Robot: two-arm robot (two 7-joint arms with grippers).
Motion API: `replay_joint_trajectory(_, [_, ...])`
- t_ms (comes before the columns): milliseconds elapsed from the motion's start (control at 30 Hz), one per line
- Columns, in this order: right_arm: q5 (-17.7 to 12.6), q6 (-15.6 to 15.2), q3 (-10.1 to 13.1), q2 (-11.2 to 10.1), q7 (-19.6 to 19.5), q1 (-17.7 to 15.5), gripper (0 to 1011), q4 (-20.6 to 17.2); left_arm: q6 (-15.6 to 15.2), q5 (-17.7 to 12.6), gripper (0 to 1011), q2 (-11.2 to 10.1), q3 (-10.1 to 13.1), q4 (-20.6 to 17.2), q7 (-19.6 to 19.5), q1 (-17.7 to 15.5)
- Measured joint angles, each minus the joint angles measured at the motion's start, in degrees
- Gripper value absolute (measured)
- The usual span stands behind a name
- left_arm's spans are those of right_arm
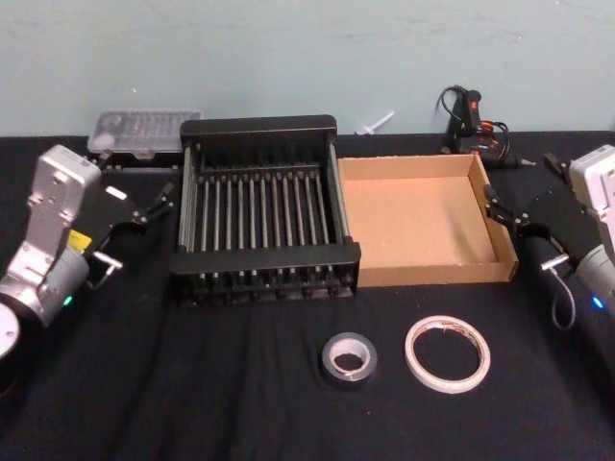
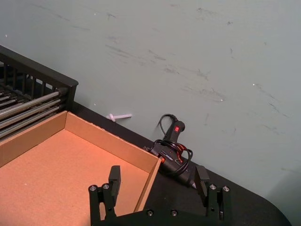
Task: Pick up the white tape and place it into the black box , Pick up the silver tape and place it into the brown box.
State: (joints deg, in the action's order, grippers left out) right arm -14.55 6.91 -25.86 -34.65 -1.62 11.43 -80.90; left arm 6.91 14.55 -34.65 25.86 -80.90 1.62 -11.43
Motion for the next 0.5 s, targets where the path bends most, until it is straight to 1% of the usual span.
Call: replay_joint_trajectory(500, [0.0,0.0,0.0,0.0,0.0,0.0,1002,0.0,0.0,0.0,1001,0.0,0.0,0.0,0.0,0.0])
